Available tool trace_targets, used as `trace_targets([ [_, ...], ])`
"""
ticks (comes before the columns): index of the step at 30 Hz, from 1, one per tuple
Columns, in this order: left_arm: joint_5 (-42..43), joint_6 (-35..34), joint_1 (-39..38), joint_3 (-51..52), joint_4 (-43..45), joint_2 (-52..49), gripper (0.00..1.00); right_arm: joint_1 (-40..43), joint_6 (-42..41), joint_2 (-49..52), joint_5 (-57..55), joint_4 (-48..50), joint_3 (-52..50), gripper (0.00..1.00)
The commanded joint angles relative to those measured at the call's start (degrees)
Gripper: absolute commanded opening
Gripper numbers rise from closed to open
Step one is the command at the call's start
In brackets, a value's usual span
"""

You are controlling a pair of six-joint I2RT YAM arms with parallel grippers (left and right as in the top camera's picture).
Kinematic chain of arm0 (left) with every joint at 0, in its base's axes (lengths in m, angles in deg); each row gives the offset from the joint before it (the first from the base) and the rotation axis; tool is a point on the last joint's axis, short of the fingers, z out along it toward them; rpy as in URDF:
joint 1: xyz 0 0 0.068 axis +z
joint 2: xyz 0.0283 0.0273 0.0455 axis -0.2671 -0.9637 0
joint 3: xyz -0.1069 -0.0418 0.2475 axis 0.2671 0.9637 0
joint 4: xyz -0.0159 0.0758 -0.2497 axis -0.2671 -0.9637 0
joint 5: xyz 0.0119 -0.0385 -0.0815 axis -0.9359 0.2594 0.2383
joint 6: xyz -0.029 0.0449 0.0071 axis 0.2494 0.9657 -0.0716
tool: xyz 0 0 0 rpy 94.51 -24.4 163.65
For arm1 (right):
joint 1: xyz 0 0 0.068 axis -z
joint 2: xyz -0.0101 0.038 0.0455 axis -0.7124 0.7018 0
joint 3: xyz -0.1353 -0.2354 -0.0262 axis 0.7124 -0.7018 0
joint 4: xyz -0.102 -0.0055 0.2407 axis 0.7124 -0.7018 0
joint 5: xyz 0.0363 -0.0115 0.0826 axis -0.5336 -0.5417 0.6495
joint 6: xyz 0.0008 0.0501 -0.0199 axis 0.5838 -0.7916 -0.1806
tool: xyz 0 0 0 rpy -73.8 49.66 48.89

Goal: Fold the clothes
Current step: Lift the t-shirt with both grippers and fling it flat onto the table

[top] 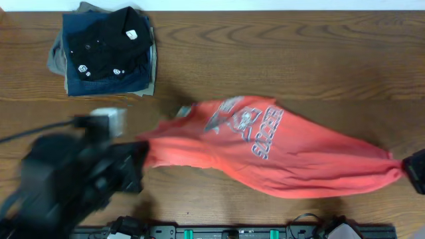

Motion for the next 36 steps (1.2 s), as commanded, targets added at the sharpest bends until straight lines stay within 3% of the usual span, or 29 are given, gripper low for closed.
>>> trace_targets([
  [1, -4.1, -1.2, 0.2, -12.0, -3.5, 0.1, 0.06, 0.4, 4.1, -0.8, 4.9, -0.4, 7.2, 0.01],
  [8, -8.5, -1.2, 0.2, -33.9, -7.8, -1.1, 0.06, 0.4, 1.7, -1.8, 10.2, -0.4, 17.3, 0.04],
  [12, -9.2, -2.5, 0.2, -38.1, -6.9, -1.6, 0.06, 0.4, 1.7, -1.3, 13.0, -0.4, 20.2, 0.04],
  [18, -20.3, -3.7, 0.2, -38.2, -2.8, -5.2, 0.06, 0.4, -1.4, 2.4, 15.3, 2.8, 23.7, 0.04],
  [28, -26.3, -0.6, 0.2, -38.2, 2.3, -29.3, 0.06, -1.3, -8.7, 12.9, 18.1, 14.2, 23.9, 0.04],
  [36, -26.3, 0.7, 1.5, -38.2, 17.7, -51.8, 0.06, -15.6, -13.7, 24.7, 6.3, 29.1, 23.8, 0.05],
])
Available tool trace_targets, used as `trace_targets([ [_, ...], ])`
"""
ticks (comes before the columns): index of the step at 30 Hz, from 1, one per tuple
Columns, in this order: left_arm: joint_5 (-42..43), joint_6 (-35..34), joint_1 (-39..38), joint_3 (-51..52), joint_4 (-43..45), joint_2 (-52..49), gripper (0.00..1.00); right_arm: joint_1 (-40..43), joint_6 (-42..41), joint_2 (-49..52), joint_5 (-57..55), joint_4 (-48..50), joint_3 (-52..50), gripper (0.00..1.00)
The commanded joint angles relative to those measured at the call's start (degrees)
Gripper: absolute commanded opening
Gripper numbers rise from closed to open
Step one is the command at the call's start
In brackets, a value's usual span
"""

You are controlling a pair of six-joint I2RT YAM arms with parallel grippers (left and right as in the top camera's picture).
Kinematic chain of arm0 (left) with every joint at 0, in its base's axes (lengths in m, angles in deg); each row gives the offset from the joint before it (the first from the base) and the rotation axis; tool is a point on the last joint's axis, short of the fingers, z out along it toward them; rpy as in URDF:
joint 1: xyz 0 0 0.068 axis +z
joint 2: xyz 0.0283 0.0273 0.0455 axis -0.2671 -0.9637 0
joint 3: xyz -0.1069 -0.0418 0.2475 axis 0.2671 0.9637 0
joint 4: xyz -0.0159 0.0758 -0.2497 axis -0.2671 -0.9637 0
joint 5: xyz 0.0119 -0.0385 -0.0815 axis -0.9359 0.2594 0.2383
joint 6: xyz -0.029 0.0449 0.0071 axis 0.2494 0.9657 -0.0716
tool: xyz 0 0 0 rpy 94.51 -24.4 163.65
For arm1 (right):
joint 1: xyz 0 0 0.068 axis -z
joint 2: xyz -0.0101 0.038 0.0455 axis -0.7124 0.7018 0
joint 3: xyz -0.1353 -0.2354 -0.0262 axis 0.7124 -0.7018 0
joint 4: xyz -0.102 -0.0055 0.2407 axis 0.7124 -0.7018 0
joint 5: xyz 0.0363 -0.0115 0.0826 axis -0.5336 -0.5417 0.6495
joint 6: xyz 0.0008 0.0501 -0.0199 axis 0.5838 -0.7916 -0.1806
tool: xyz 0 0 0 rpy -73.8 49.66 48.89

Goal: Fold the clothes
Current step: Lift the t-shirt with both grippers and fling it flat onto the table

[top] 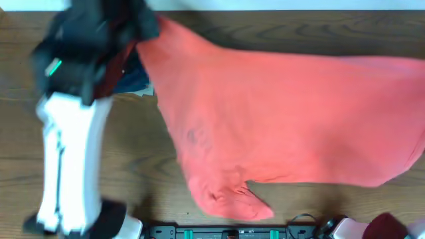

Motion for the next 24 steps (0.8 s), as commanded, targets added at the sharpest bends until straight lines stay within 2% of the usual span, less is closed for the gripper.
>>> trace_targets([
  [1, -2.2, 1.2, 1.7, -0.4, 6.2, -7.2, 0.06, -7.2, -3.2, 5.6, -8.5, 5.1, 0.5, 0.06],
  [6, -2.2, 1.1, 4.0, -0.4, 17.5, -18.1, 0.06, -14.0, -4.7, 15.1, -14.5, 13.3, 0.5, 0.08],
  [8, -2.2, 1.1, 4.5, -0.4, 20.7, -22.1, 0.11, -15.6, -4.7, 18.9, -16.2, 15.6, 0.5, 0.13],
  [12, -2.2, 1.2, 4.6, -0.4, 24.6, -29.2, 0.97, -18.5, -4.7, 25.8, -19.0, 18.6, 0.5, 0.37],
  [15, -2.2, 1.1, 4.6, -0.4, 24.8, -32.1, 0.98, -19.9, -4.6, 29.9, -19.7, 19.5, 0.5, 0.76],
  [16, -2.2, 1.1, 4.6, -0.4, 24.1, -32.3, 0.98, -20.1, -4.6, 30.7, -19.7, 19.2, 0.5, 0.84],
  [17, -2.2, 1.1, 4.6, -0.4, 23.2, -32.2, 0.98, -20.2, -4.6, 31.0, -19.7, 18.6, 0.5, 0.88],
  [22, 2.5, 1.1, 4.6, -0.4, 16.2, -27.3, 0.98, -19.7, -4.6, 29.4, -19.6, 14.0, 0.6, 0.89],
  [24, 6.6, 1.1, 4.6, -0.4, 11.1, -24.4, 0.98, -19.6, -3.8, 27.8, -18.8, 11.2, 0.6, 0.97],
])
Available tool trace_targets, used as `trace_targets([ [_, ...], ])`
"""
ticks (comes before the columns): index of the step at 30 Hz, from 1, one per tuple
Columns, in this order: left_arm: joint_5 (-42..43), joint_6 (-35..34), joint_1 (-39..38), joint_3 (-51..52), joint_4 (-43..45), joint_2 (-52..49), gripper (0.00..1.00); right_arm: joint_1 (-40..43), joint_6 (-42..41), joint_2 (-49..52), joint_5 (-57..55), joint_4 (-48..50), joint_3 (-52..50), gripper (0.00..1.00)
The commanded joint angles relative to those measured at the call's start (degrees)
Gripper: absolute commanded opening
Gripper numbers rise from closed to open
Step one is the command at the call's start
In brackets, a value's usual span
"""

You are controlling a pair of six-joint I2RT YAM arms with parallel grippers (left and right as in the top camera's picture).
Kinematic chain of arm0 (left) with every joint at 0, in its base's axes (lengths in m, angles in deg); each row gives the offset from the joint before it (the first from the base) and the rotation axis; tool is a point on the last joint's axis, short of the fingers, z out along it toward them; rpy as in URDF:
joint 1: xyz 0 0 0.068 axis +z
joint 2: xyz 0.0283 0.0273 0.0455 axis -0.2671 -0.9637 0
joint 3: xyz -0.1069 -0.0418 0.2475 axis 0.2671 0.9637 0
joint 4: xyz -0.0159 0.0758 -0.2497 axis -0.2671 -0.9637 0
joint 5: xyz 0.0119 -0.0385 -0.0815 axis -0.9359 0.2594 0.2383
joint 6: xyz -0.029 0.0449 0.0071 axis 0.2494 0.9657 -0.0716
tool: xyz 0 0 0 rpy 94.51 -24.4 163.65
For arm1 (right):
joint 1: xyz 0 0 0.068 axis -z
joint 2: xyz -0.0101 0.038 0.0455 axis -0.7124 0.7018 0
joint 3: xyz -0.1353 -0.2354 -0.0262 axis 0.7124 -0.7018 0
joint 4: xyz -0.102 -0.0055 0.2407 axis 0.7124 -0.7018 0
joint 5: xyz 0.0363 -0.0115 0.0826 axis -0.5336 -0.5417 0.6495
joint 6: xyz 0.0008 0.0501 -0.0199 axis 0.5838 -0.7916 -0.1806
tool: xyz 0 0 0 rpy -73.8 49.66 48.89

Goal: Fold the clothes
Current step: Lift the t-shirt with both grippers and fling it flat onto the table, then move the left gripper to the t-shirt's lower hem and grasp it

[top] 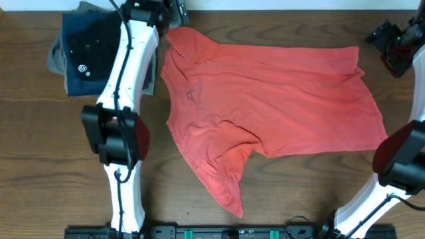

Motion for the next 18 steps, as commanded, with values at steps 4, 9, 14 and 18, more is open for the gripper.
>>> trace_targets([
  [4, 9.5, 0.5, -0.1, -1.0, -18.2, 12.7, 0.98, 0.2, 7.2, -6.5, 5.6, -6.7, 0.7, 0.99],
  [9, 12.3, 0.5, -0.4, -1.0, -36.8, 16.0, 0.98, 0.1, 7.3, -7.9, 9.1, -13.9, 0.7, 0.96],
  [14, 13.4, 0.9, -3.2, 0.8, -48.1, 15.9, 0.98, 0.0, 7.4, -7.8, 9.6, -20.9, 0.5, 0.99],
  [18, 13.7, 2.1, -8.2, 5.4, -48.1, 16.2, 0.98, -0.2, 10.2, -7.8, 9.6, -23.8, 0.5, 0.99],
])
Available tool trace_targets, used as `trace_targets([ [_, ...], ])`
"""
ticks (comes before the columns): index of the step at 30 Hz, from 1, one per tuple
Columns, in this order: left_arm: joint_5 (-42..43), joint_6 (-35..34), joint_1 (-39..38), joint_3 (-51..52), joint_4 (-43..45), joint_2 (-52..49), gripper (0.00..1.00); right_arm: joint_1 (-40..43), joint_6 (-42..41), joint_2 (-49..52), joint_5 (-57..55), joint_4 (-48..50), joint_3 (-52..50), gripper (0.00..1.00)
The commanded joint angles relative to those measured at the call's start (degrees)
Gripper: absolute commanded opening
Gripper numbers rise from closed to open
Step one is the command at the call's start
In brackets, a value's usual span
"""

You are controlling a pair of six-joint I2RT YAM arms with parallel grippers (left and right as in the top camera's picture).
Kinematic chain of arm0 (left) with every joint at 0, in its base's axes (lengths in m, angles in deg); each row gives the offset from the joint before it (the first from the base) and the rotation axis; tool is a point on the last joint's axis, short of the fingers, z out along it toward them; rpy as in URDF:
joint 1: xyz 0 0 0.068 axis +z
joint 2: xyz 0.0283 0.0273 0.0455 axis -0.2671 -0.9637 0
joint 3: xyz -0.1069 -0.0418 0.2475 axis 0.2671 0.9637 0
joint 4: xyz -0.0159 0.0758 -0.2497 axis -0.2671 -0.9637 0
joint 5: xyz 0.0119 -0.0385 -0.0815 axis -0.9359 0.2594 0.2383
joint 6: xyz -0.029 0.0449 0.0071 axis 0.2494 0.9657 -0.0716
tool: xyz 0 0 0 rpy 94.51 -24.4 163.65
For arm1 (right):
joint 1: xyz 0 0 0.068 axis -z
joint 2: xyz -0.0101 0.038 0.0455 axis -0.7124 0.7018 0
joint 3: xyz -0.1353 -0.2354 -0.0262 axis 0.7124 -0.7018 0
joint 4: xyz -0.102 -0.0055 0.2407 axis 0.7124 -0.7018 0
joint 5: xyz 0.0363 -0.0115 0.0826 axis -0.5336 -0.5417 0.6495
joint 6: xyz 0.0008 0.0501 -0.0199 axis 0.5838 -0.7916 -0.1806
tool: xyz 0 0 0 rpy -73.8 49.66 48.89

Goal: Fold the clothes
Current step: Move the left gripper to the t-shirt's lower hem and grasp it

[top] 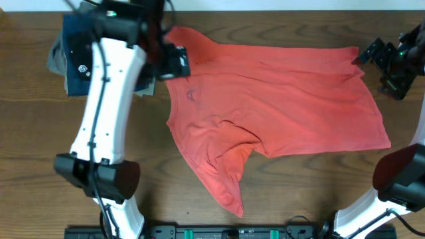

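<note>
A coral-red T-shirt (279, 99) lies spread flat across the table, plain side up. One sleeve or corner trails toward the front edge (229, 189). My left gripper (174, 61) hovers over the shirt's left edge near the collar end. It is blurred, looks open and holds no cloth. My right gripper (366, 56) sits just off the shirt's far right corner, with its fingers apart and nothing between them.
A stack of folded dark clothes (74, 56) sits at the far left corner, partly hidden behind my left arm (106, 113). My right arm's base (398, 179) stands at the right front. Bare wooden table (319, 192) shows in front of the shirt.
My left gripper was at the shirt's far left corner and is now lower, over the shirt's left edge. My right gripper has come slightly closer to the far right corner. The shirt has not moved.
At first the shirt was stretched in a bunched band between the two grippers, print side up. Then it hung raised and spread wide between them. Later it lay flat on the table, plain side up, with both grippers at its far corners. Now both are off the cloth.
</note>
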Motion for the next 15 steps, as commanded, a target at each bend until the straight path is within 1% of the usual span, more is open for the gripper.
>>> trace_targets([
  [1, 1.2, 1.5, -4.9, 3.9, -4.4, -0.7, 0.98, -0.4, 3.8, -0.3, 0.9, -1.5, 0.4, 0.99],
  [5, 1.0, 1.4, -10.7, 9.8, -4.1, -0.7, 0.98, -0.4, 7.5, -0.3, 0.6, -3.8, 0.4, 0.99],
  [7, 1.0, 0.8, -13.1, 13.6, -3.1, -0.6, 0.98, -0.4, 8.0, -0.3, -0.7, -4.6, 0.4, 0.99],
  [12, 1.1, -3.1, -18.7, 24.4, 2.7, 0.4, 0.98, -0.4, 8.2, -0.3, -3.8, -5.5, 0.4, 0.99],
  [15, 1.3, -4.2, -22.0, 30.8, 7.4, 1.7, 0.98, -0.4, 8.6, -0.3, -4.1, -5.6, 0.4, 0.99],
])
